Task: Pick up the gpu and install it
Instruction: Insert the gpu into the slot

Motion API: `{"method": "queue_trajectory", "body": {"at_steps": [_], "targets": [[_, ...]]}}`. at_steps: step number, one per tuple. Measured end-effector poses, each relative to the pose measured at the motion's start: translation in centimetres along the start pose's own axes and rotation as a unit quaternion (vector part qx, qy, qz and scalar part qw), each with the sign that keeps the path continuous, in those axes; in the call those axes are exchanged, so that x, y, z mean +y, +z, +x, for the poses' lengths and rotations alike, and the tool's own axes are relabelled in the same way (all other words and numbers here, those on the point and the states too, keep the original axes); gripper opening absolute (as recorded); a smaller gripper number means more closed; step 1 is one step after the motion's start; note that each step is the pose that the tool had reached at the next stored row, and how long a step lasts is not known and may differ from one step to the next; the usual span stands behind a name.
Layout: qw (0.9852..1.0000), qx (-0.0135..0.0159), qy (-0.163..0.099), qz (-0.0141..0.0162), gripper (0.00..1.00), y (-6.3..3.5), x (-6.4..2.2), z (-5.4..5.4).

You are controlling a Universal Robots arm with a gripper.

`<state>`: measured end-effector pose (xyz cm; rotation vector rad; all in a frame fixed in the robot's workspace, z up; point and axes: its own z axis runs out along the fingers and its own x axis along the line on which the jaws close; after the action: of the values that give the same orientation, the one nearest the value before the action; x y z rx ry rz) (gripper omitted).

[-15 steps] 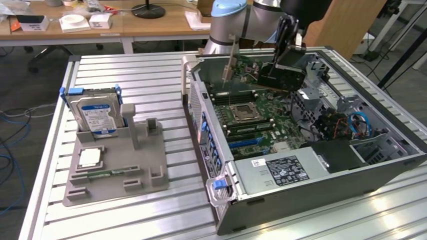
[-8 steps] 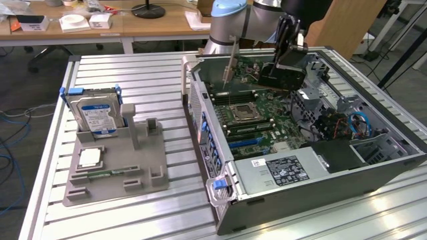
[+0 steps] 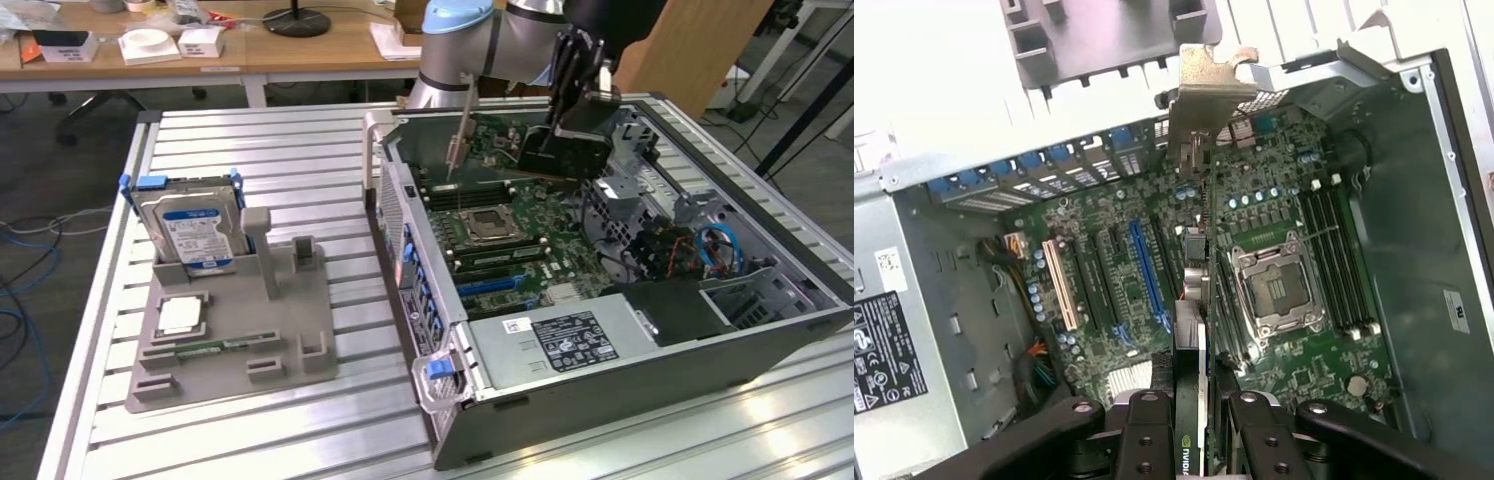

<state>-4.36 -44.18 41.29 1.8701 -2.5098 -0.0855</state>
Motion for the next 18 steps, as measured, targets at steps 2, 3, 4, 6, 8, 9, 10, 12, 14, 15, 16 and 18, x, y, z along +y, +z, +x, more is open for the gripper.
{"method": "queue_trajectory", "body": {"at_steps": [2,3,4,6,8,9,10,12,14,15,16,18], "targets": [[1.0,0.0003,-0.006,-0.0002,0.26,0.0,-0.03,-0.03],[1.0,0.0005,-0.009,-0.0002,0.26,0.0,-0.04,-0.04],[0.9999,0.0007,-0.013,-0.0003,0.26,0.0,-0.06,-0.05],[0.9998,0.0009,-0.019,-0.0005,0.26,0.0,-0.08,-0.08],[0.9997,0.0013,-0.025,-0.0006,0.26,0.01,-0.1,-0.11],[0.9996,0.0015,-0.029,-0.0007,0.26,0.01,-0.12,-0.12],[0.9995,0.0016,-0.032,-0.0008,0.26,0.01,-0.13,-0.13],[0.9993,0.0019,-0.039,-0.0009,0.26,0.01,-0.15,-0.15],[0.9989,0.0023,-0.046,-0.0011,0.26,0.02,-0.16,-0.17],[0.9988,0.0025,-0.05,-0.0012,0.26,0.02,-0.16,-0.19],[0.9986,0.0027,-0.054,-0.0013,0.26,0.02,-0.17,-0.19],[0.998,0.0031,-0.062,-0.0015,0.26,0.03,-0.18,-0.19]]}}
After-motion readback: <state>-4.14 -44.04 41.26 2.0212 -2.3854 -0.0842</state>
